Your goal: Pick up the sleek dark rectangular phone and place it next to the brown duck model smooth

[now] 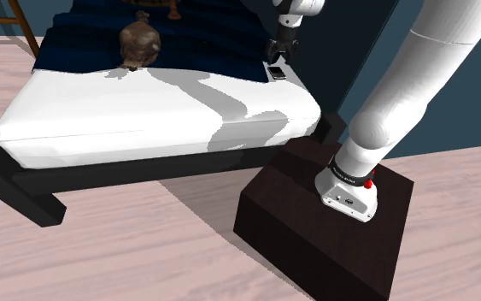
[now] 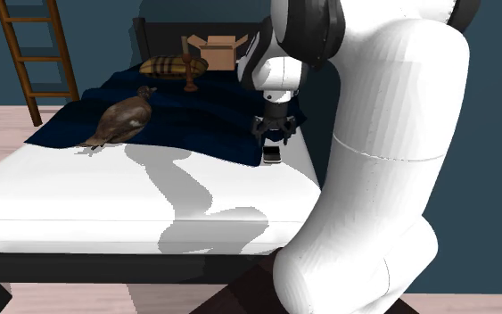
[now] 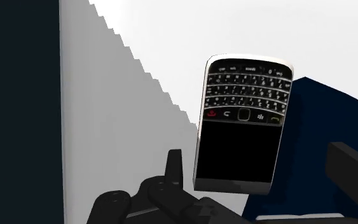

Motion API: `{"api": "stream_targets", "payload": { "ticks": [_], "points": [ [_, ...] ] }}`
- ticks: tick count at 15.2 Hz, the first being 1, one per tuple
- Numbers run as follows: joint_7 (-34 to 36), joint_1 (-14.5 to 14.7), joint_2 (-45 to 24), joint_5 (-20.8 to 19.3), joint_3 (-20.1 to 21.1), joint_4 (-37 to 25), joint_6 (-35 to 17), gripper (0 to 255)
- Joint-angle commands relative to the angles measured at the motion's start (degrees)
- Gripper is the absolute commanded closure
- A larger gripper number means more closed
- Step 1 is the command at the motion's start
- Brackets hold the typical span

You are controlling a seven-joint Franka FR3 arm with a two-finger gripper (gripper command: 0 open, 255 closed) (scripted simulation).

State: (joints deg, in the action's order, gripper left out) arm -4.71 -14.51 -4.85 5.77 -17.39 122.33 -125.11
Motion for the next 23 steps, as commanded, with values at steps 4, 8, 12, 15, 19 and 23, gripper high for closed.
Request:
{"api": "stream_targets", "payload": {
  "ticks": [4, 8, 12, 15, 19, 23],
  "points": [
    [-0.84, -0.12, -2.34, 1.18, 0.14, 1.56, -3.83, 0],
    [-1.09, -0.14, -3.05, 1.56, 0.23, 2.02, -4.95, 0],
    [-1.09, -0.14, -3.05, 1.56, 0.23, 2.01, -4.95, 0],
    [-1.09, -0.14, -3.05, 1.55, 0.23, 2.01, -4.94, 255],
    [-1.11, -0.15, -3.11, 1.58, 0.23, 1.99, -4.97, 255],
    [-1.09, -0.14, -3.05, 1.56, 0.23, 2.01, -4.95, 255]
  ]
}}
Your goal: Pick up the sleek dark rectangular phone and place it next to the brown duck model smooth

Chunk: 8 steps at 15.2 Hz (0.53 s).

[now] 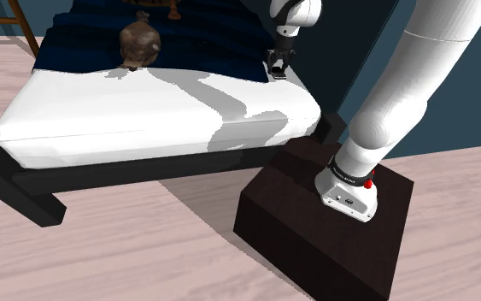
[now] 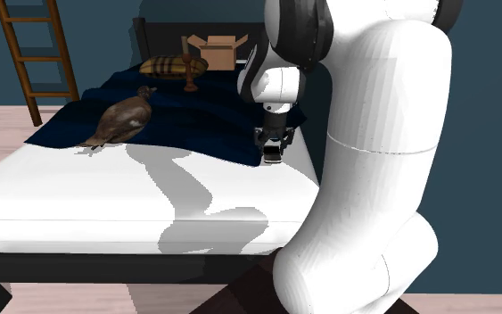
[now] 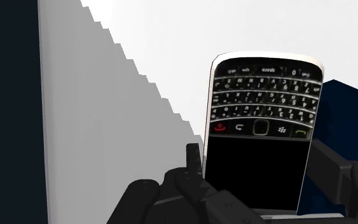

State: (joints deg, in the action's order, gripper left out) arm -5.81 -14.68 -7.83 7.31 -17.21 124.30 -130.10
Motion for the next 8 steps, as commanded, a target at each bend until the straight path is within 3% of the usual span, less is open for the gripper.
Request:
{"api": "stream_targets", "payload": {
  "ticks": [1, 8],
  "points": [
    [0.21, 0.07, 0.40, -0.24, 0.00, -0.20, 0.74, 255],
    [1.47, 0.25, 3.45, -1.76, -0.22, -2.35, 5.72, 255]
  ]
}}
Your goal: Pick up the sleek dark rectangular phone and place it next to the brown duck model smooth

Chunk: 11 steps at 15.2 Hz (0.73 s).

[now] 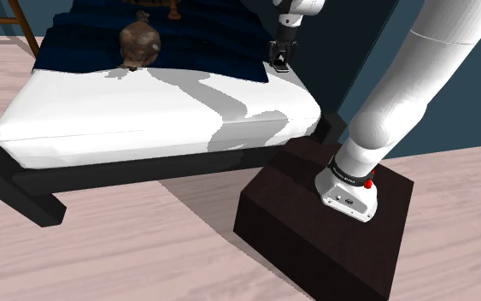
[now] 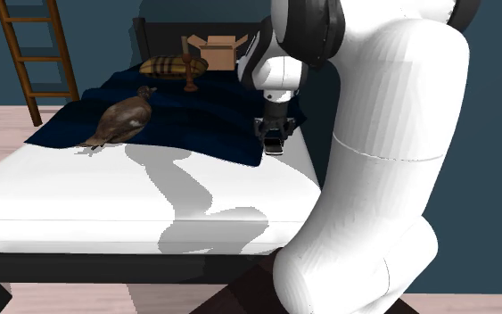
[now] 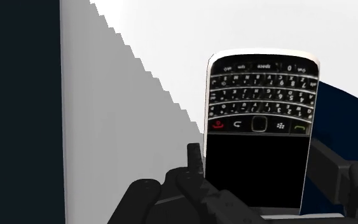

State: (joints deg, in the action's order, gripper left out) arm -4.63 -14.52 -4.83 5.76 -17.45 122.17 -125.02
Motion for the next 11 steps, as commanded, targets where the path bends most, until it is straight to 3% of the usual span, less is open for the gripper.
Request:
{"api": "stream_targets", "payload": {
  "ticks": [1, 11],
  "points": [
    [0.44, 0.10, 0.84, -0.40, 0.01, -0.57, 1.36, 255],
    [1.76, 0.22, 4.11, -1.87, -0.02, -4.81, 8.66, 255]
  ]
}}
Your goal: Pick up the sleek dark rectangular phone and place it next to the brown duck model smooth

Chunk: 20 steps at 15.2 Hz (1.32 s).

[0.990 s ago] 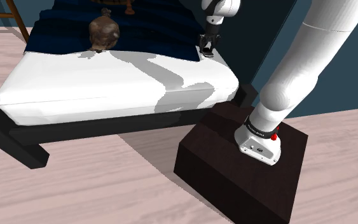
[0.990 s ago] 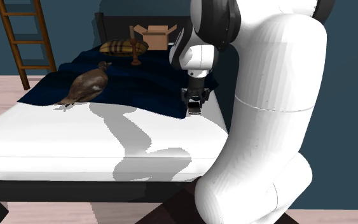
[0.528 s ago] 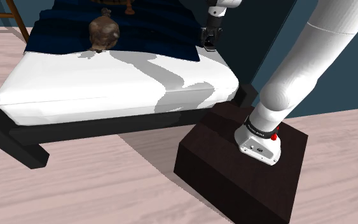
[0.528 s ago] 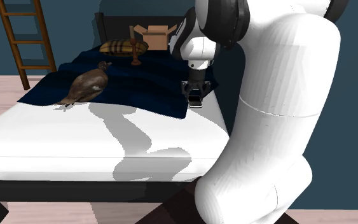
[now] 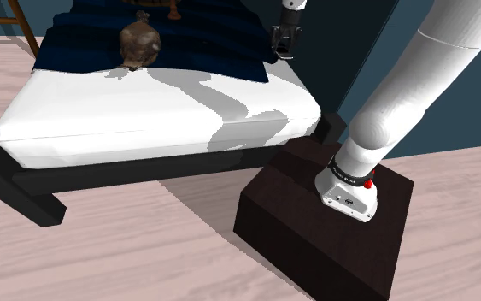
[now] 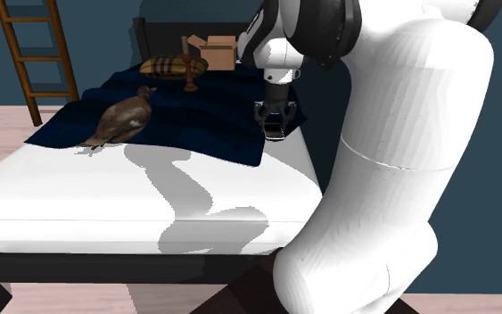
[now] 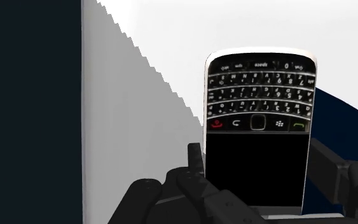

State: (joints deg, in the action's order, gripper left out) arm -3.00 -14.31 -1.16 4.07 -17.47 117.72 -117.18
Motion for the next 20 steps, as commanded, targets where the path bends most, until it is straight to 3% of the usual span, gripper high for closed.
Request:
{"api": "stream_targets", "payload": {
  "ticks": [1, 15, 20],
  "points": [
    [0.25, 0.02, 0.71, -0.29, 0.00, -0.86, 1.55, 255],
    [1.36, 0.10, 3.05, -1.26, 0.11, -9.05, 11.93, 255],
    [7.89, 3.35, 2.22, -0.76, 3.54, -9.89, 11.61, 255]
  ]
}}
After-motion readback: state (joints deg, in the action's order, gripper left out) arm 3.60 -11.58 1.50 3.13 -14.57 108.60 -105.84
